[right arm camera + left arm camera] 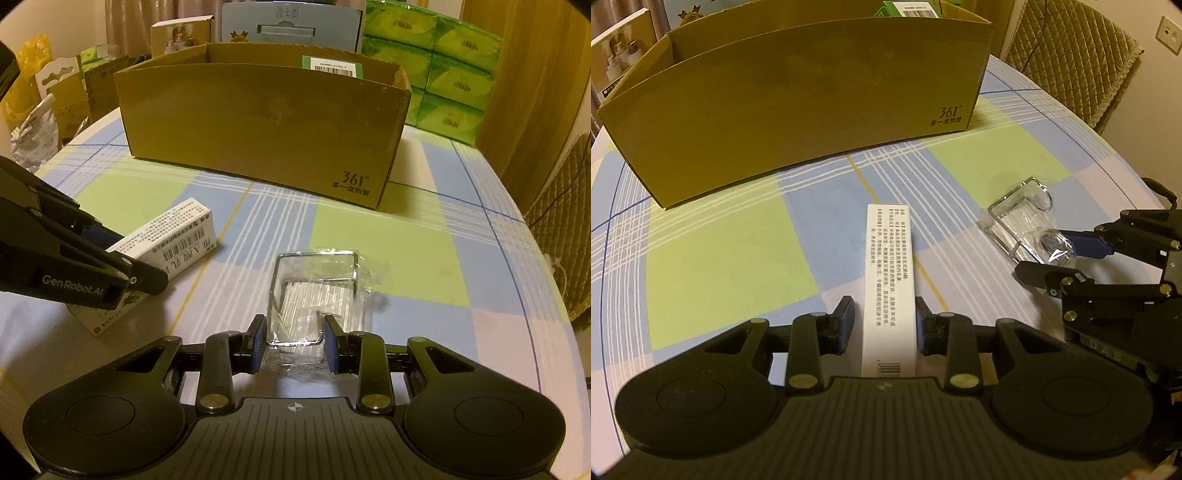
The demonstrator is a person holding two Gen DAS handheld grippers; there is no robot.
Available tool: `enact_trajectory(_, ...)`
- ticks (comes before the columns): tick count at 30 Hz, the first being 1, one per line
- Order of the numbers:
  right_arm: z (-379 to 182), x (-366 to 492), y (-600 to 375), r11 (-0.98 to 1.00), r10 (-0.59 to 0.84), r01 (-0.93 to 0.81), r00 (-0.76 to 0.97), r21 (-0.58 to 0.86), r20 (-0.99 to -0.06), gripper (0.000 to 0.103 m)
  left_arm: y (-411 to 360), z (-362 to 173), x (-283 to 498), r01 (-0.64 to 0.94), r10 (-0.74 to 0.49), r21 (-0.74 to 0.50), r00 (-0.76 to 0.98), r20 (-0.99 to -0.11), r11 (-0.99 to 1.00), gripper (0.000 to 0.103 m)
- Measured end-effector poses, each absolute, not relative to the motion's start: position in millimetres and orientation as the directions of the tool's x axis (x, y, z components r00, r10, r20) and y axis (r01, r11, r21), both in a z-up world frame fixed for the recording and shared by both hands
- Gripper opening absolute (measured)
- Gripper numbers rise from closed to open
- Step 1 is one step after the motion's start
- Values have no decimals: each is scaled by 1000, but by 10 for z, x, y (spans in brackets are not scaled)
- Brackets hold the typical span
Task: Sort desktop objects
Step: 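Lift the white box and clear package and carry both over the cardboard box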
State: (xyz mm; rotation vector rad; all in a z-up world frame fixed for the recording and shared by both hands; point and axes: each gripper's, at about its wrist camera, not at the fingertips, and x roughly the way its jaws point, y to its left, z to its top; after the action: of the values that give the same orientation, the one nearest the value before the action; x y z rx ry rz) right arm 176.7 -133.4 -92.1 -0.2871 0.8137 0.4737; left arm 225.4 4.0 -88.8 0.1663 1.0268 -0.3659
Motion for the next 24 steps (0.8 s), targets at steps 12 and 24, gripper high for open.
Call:
enact_trajectory(12,-928,1804,-1357,872,292,-487,602,-52,-743,30,1,-878,2263,399,-230,-35,453,-861,916,25)
enact_trajectory(24,-939,1830,-1362,877,286,-477,609,-53,-740,32,-10,-887,2211,384,-217,-30,453,-865,923,21)
